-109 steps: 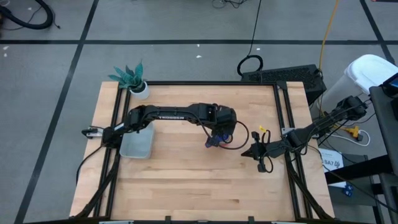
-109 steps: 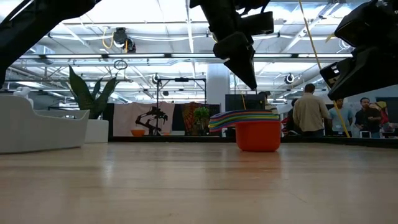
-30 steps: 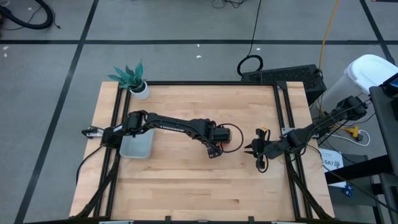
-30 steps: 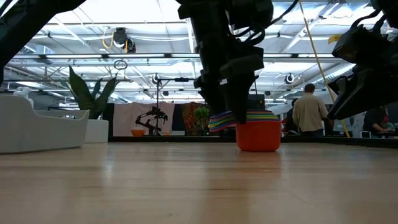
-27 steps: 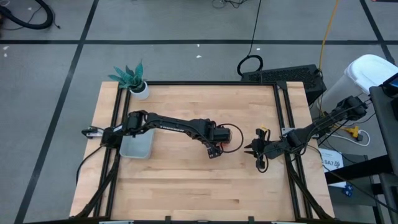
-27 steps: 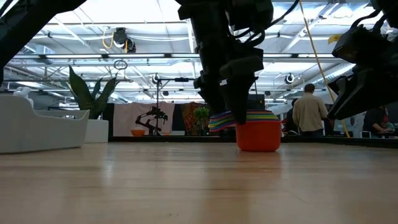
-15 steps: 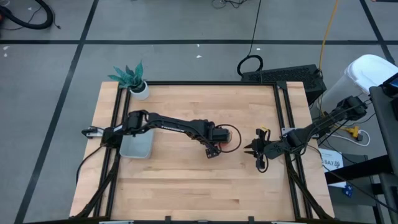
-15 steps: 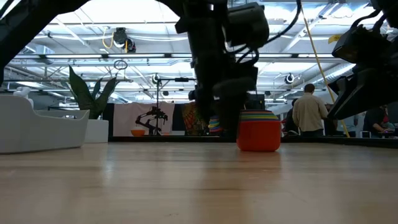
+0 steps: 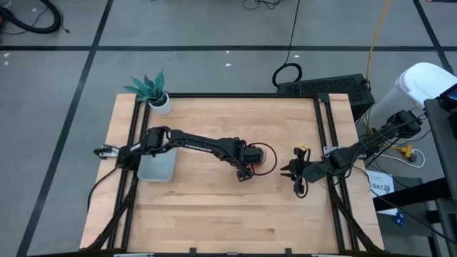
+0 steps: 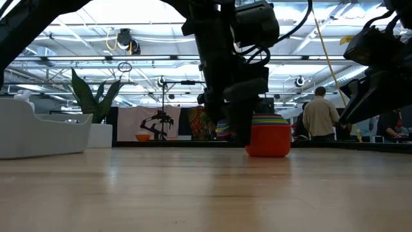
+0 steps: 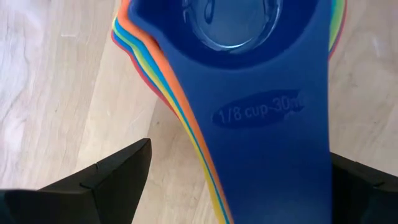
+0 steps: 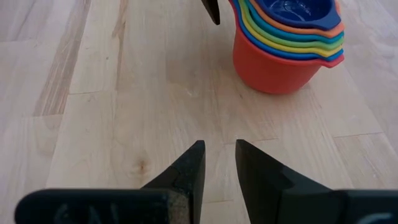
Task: Nest measuring cups in basket
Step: Put the stacked measuring cups into the gray bin
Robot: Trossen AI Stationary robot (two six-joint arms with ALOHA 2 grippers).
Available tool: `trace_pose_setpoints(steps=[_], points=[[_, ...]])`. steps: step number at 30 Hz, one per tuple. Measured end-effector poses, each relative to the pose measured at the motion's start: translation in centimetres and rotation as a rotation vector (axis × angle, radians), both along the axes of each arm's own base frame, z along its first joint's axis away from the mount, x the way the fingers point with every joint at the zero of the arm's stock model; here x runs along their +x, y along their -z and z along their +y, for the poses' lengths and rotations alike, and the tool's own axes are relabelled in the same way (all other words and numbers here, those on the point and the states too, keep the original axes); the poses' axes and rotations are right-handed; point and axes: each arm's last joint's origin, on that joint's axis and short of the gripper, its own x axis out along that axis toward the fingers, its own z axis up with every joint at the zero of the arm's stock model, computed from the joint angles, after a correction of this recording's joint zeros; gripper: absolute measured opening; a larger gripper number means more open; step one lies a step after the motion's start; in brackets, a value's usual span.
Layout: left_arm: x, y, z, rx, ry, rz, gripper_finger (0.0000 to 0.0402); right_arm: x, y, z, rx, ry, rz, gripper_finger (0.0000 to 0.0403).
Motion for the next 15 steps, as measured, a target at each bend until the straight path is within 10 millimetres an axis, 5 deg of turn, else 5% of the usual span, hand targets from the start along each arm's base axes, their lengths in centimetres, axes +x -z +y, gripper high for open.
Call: trace_pose_setpoints(steps=[10,15], points=[[-0.02,0.01,0.00,-0.001,-0.004,0.002,0.0357,0.00,0.00,0.00,0.006,0.005,0.000,0.0084],[-0.05,0.03,-0.08,-0.033,-0.009,0.003,0.0242,0.00,0.00,0.00,0.006,0.005,0.000,0.0084]])
